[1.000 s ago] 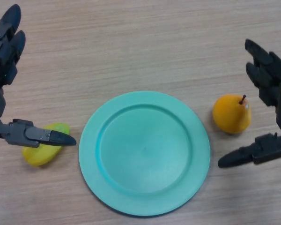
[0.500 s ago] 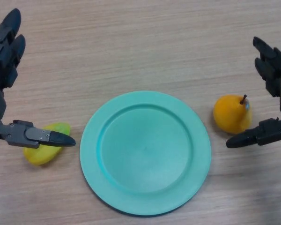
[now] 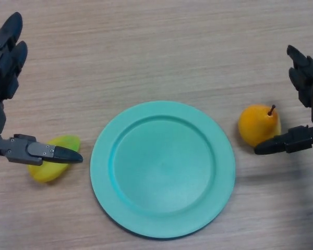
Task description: Pick up the yellow pear and place it on the plate
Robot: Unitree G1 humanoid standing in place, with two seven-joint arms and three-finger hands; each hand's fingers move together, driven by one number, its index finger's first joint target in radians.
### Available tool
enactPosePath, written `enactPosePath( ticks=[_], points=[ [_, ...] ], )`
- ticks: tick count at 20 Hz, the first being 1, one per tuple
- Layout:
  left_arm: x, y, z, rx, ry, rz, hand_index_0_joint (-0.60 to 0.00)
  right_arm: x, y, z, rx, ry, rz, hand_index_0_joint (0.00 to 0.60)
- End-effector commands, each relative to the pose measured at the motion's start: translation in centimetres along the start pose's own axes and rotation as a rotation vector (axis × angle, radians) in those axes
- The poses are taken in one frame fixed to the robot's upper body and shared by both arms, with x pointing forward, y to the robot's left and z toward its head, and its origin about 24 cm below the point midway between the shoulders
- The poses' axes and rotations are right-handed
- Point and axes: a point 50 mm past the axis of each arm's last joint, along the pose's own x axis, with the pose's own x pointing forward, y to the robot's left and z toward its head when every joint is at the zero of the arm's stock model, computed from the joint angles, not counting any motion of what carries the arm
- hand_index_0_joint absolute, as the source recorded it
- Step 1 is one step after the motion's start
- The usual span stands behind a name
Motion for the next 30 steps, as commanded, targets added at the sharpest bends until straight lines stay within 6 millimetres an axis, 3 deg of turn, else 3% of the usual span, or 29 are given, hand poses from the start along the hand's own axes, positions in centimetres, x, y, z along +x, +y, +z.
enactPosePath(
  ticks=[1,13,15,16,18,25,30],
  points=[
    [-0.2,2.2,3.4,0.072,-0.215,0.095,0.000,1.1,-2.4,4.2,-0.031,-0.256,-0.106,0.000],
    [-0.2,2.7,3.0,0.090,-0.192,0.106,0.000,2.4,0.3,1.3,0.061,-0.131,-0.031,0.000],
    [-0.3,2.8,3.0,0.096,-0.193,0.111,0.000,2.5,0.4,1.0,0.077,-0.112,-0.029,0.200],
    [-0.3,2.9,2.9,0.099,-0.191,0.113,0.000,2.5,0.4,0.9,0.096,-0.097,-0.030,0.349],
    [-0.4,3.3,2.9,0.108,-0.181,0.126,0.000,2.8,0.5,0.4,0.114,-0.048,-0.042,0.582],
    [-0.4,3.5,2.5,0.120,-0.168,0.132,0.000,3.1,-0.7,1.3,0.120,-0.114,-0.136,0.600],
    [-0.1,3.2,2.4,0.118,-0.162,0.115,0.000,2.8,-0.2,4.7,0.231,-0.178,-0.117,0.600]
  ],
)
